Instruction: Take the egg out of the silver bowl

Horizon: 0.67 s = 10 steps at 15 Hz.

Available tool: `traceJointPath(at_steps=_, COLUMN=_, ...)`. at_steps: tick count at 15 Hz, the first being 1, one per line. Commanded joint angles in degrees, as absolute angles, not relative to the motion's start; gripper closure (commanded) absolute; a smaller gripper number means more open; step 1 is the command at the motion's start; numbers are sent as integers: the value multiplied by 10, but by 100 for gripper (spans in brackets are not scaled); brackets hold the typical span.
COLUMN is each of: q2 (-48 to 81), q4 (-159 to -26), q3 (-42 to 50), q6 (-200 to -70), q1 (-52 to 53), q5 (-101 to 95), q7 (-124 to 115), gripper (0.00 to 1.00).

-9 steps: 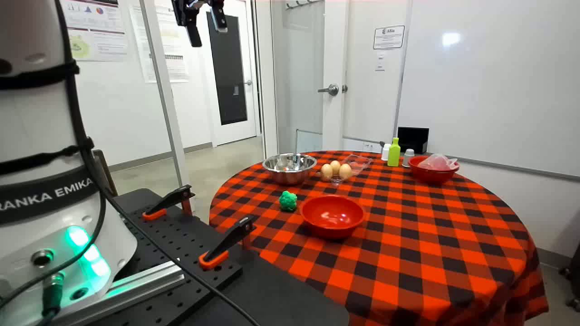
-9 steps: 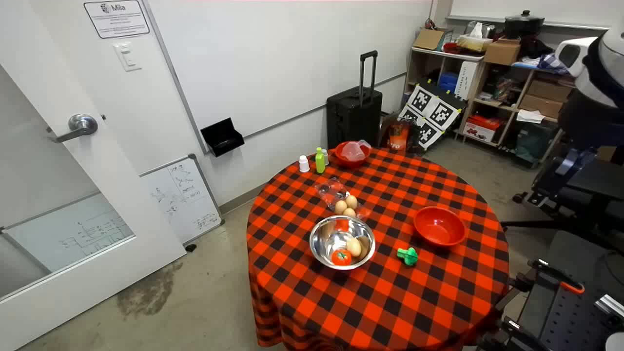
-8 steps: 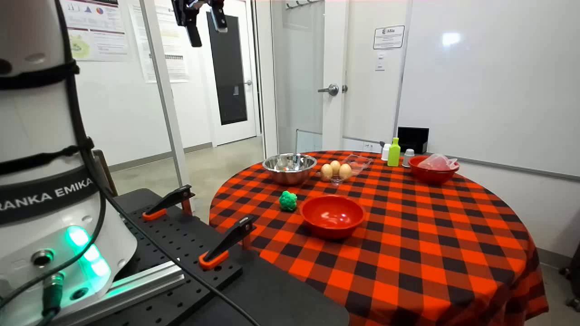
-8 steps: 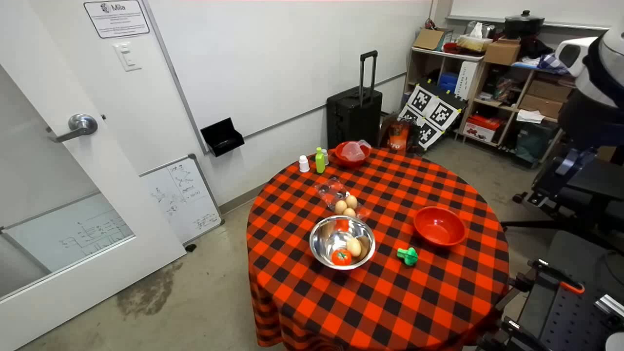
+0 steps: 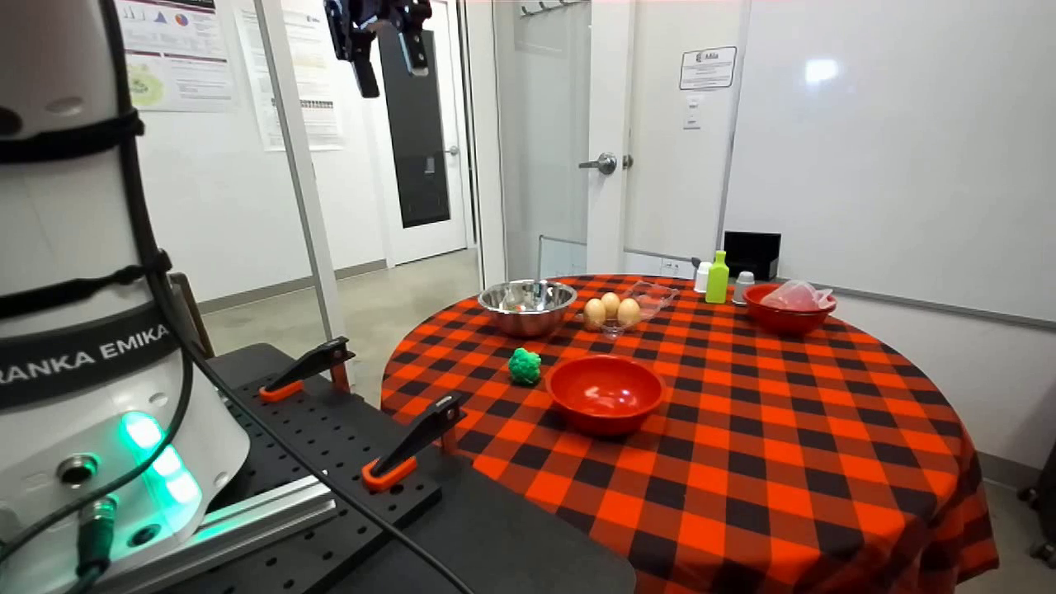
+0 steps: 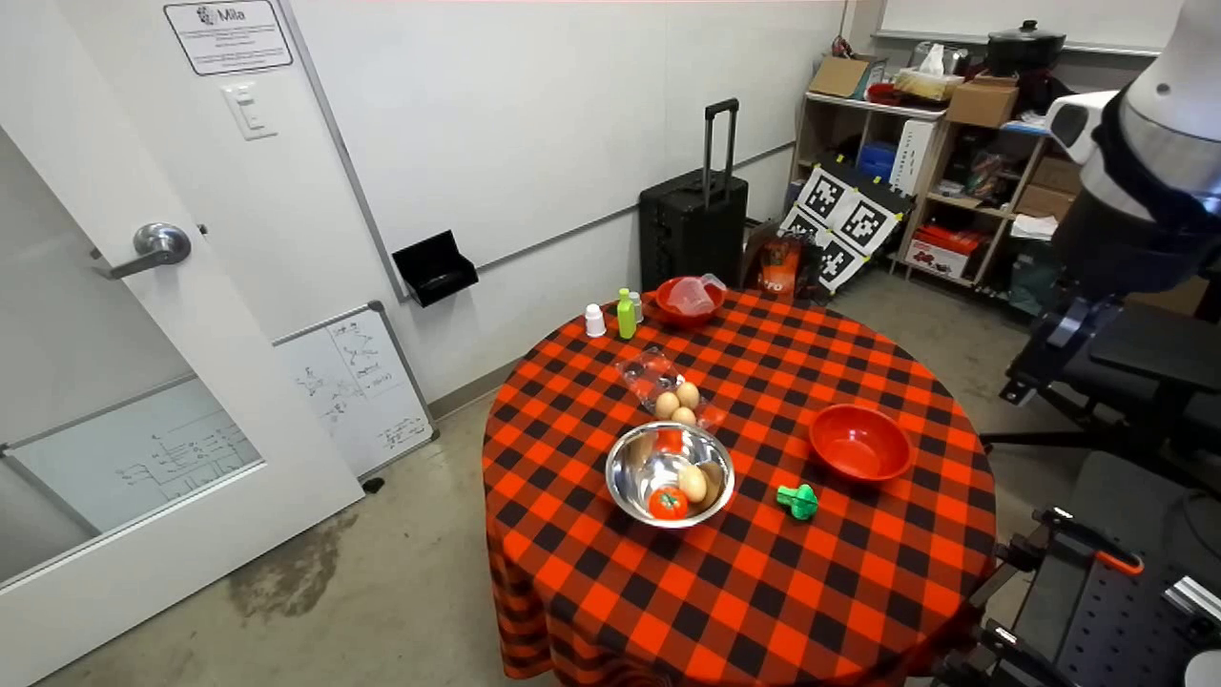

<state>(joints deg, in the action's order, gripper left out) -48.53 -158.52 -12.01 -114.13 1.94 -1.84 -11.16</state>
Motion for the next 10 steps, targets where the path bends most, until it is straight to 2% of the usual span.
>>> traceJointPath(at_steps=1, q2=-383, q4=-1547, q3=-109, q6=-1199, q1=33, q5=-28, q7=-74, gripper=0)
traceJointPath(at_steps=10, q2=-127, q4=-1435, q3=-114, q6=-1302, q1=48, q5=-56, q7=-28, gripper=0)
